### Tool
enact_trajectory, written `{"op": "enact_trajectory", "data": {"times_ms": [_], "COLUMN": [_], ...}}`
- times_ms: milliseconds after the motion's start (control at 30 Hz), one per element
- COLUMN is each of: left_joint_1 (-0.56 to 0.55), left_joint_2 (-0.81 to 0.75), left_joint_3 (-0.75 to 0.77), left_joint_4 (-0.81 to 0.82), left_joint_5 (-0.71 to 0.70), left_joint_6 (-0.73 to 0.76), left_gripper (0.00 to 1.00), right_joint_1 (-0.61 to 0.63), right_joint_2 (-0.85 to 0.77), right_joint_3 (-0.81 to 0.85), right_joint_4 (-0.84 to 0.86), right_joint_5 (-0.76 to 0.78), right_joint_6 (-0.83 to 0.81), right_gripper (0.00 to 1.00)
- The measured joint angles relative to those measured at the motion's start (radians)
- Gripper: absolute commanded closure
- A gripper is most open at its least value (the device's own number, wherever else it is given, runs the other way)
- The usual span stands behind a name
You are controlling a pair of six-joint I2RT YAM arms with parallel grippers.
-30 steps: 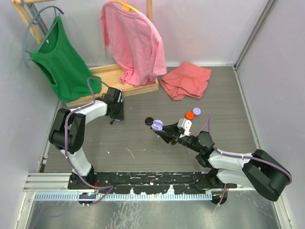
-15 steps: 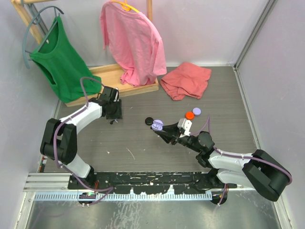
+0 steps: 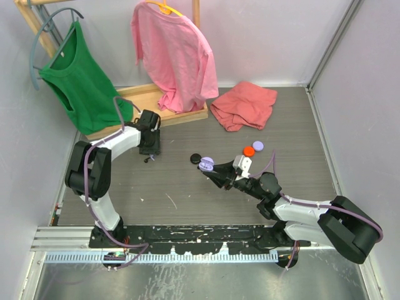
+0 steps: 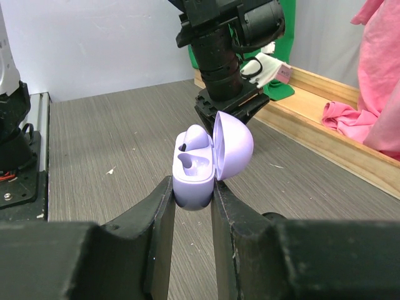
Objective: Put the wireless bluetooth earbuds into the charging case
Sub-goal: Pick up the earbud from the center of the board.
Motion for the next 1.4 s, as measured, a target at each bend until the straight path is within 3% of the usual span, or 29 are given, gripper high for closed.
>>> {"op": "enact_trajectory", "data": {"times_ms": [300,500,967,1400], "left_joint_1": [0.000,0.000,-0.005,-0.105], "left_joint_2": [0.077,0.086,0.080,-0.113], "left_joint_3": [0.034,0.045,0.038,-0.048], "left_joint_4": [-0.013,-0.016,-0.018,-0.042], "left_joint_5": [-0.024,-0.024,0.000,-0.013], "left_joint_6": [0.017,0.022,0.018,-0.017], "left_gripper": [0.65,0.74,0.83,0.93], "right_joint_1": [0.000,0.000,0.000,0.000], "right_joint_2": [0.000,0.000,0.000,0.000], "right_joint_3": [-0.002,-0.002,-0.002,-0.002], "right_joint_4": [0.000,0.000,0.000,0.000], "right_joint_5": [0.000,0.000,0.000,0.000], "right_joint_6": [0.000,0.000,0.000,-0.008], "right_gripper": [0.99,0.99,0.99,0.99]}}
